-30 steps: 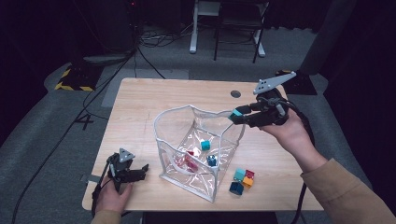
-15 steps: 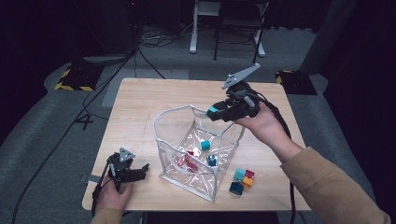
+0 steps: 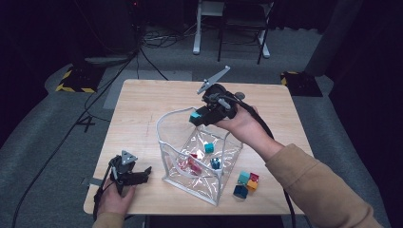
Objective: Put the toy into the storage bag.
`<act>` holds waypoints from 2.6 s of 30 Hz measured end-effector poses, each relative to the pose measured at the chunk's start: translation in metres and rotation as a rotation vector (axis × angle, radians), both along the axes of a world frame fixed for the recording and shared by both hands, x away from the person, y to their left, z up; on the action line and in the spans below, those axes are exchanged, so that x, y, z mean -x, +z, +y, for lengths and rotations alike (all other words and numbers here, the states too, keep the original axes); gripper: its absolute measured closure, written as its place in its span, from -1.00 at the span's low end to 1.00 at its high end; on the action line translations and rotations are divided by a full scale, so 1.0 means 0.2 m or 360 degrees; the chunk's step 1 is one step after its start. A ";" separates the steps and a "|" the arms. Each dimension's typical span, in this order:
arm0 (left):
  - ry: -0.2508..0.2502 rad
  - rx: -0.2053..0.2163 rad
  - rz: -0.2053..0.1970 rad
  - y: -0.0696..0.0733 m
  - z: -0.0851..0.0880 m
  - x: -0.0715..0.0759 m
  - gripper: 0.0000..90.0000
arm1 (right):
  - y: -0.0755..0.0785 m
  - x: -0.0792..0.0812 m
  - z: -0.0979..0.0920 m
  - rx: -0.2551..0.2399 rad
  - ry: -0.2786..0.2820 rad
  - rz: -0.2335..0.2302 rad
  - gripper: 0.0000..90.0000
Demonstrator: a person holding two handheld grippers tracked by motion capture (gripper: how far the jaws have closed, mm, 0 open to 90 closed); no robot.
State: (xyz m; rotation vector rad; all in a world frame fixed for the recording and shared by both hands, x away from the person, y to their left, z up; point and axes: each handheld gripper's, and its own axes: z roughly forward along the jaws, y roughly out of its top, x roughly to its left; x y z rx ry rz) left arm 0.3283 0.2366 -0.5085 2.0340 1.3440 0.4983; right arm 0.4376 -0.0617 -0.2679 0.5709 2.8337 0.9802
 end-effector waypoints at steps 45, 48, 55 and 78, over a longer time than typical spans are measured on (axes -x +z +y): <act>0.0000 0.0002 0.0001 0.00 0.00 0.00 -0.67 | -0.31 -0.02 0.17 0.0439 0.0081 0.0174 0.08; -0.0003 -0.0004 0.0001 0.00 0.00 0.00 -0.67 | -0.26 0.00 0.14 0.0363 0.0077 0.0152 0.06; -0.0003 -0.0004 0.0002 0.00 0.00 0.00 -0.67 | -0.14 0.07 -0.03 0.0155 0.0069 0.0077 0.06; -0.0001 -0.0001 0.0001 0.00 0.00 0.00 -0.67 | 0.06 0.26 -0.59 -0.0184 -0.0081 -0.0010 0.05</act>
